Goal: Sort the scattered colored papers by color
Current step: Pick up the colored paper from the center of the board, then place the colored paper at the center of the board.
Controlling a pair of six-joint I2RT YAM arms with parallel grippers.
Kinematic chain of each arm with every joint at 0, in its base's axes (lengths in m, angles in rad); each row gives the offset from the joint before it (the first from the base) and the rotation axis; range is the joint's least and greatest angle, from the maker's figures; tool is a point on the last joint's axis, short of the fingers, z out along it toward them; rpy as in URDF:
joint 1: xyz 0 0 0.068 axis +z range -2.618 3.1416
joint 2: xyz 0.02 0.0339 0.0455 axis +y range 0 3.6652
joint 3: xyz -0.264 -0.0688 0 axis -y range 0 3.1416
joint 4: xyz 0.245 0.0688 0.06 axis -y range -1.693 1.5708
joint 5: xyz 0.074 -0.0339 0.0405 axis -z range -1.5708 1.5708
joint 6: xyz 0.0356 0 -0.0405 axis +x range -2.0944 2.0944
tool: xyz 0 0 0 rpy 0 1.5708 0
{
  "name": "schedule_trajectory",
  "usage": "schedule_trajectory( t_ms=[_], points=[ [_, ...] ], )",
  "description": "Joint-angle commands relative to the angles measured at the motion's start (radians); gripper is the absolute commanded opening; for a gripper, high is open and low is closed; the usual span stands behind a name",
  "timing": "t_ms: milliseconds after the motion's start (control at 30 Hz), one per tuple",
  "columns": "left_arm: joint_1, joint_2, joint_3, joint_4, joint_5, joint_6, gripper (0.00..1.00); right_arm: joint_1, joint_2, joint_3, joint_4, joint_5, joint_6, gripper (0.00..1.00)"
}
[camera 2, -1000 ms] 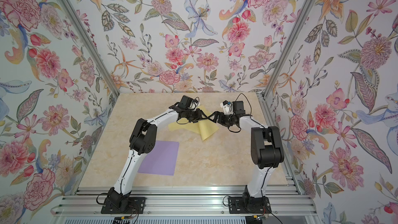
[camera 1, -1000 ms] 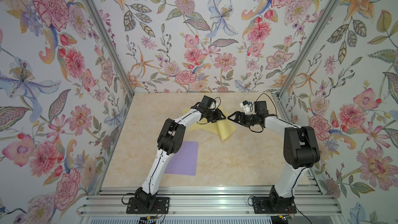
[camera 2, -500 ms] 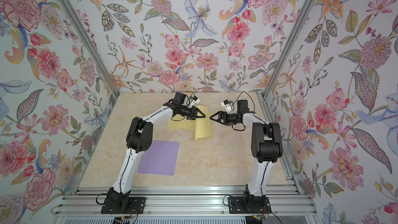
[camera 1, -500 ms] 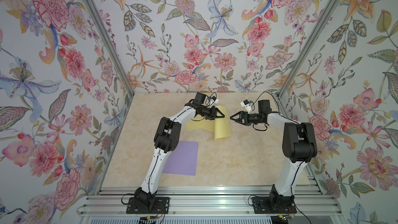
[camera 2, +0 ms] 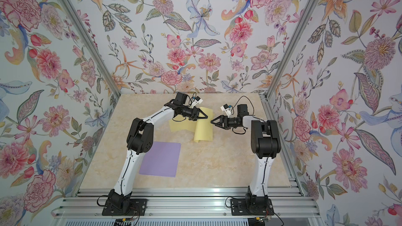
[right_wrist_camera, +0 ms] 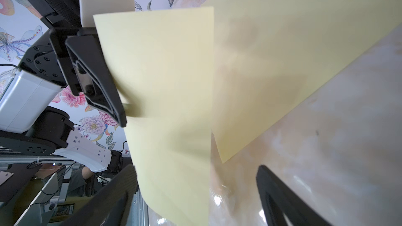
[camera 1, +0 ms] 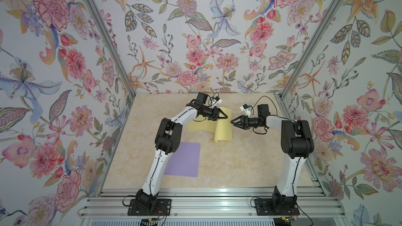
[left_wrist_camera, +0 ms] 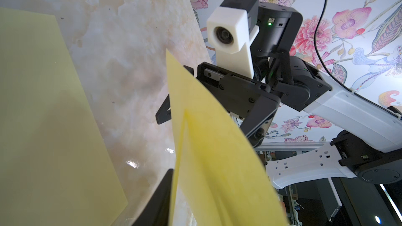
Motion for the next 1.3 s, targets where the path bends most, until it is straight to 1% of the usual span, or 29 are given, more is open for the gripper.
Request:
schedule_trajectory(
  t_ms=[0,133,233,367,500,600,667,700,733,833,933,1000,1067,1167,1200,1267],
  points=[
    [-0.004,-0.046,-0.012,-0.020,0.016,0.031,0.37,0.021,0.011,-0.003,0.077,-0.037,0.037,0.81],
    [-0.006,-0.046,-0.012,-0.024,0.010,0.036,0.37,0.057,0.014,-0.015,0.124,-0.024,0.068,0.80],
    [-0.007,-0.048,-0.012,-0.027,0.012,0.041,0.38,0.071,0.008,-0.031,0.175,-0.015,0.098,0.76],
    [-0.007,-0.049,-0.013,-0.032,0.012,0.045,0.37,0.074,0.007,-0.028,0.185,-0.006,0.118,0.64],
    [-0.010,-0.049,-0.015,-0.039,0.010,0.053,0.37,0.074,0.002,-0.012,0.138,0.006,0.096,0.47],
    [-0.009,-0.048,-0.015,-0.043,0.012,0.059,0.37,0.073,-0.001,0.002,0.085,0.020,0.068,0.43],
    [-0.010,-0.047,-0.015,-0.045,0.012,0.064,0.37,0.070,0.001,0.019,0.044,0.025,0.049,0.34],
    [-0.010,-0.048,-0.015,-0.048,0.012,0.068,0.37,0.070,0.005,0.031,0.016,0.024,0.035,0.27],
    [-0.010,-0.046,-0.015,-0.049,0.012,0.069,0.37,0.068,0.007,0.042,-0.008,0.023,0.021,0.23],
    [-0.010,-0.044,-0.016,-0.055,0.014,0.076,0.37,0.068,0.006,0.065,-0.054,0.032,-0.001,0.18],
    [-0.012,-0.047,-0.021,-0.059,0.015,0.081,0.38,0.066,0.002,0.094,-0.098,0.046,-0.014,0.06],
    [-0.011,-0.051,-0.023,-0.066,0.013,0.091,0.40,0.067,-0.006,0.113,-0.131,0.050,-0.025,0.01],
    [-0.006,-0.060,-0.024,-0.083,-0.012,0.111,0.40,0.067,-0.018,0.135,-0.174,0.056,-0.037,0.00],
    [0.018,-0.077,-0.024,-0.126,-0.110,0.150,0.37,0.068,-0.046,0.158,-0.245,0.079,-0.054,0.00],
    [0.029,-0.081,-0.017,-0.149,-0.142,0.170,0.39,0.068,-0.058,0.163,-0.269,0.089,-0.053,0.00],
    [0.056,-0.095,-0.015,-0.184,-0.217,0.194,0.48,0.070,-0.085,0.167,-0.307,0.111,-0.051,0.00]
  ],
)
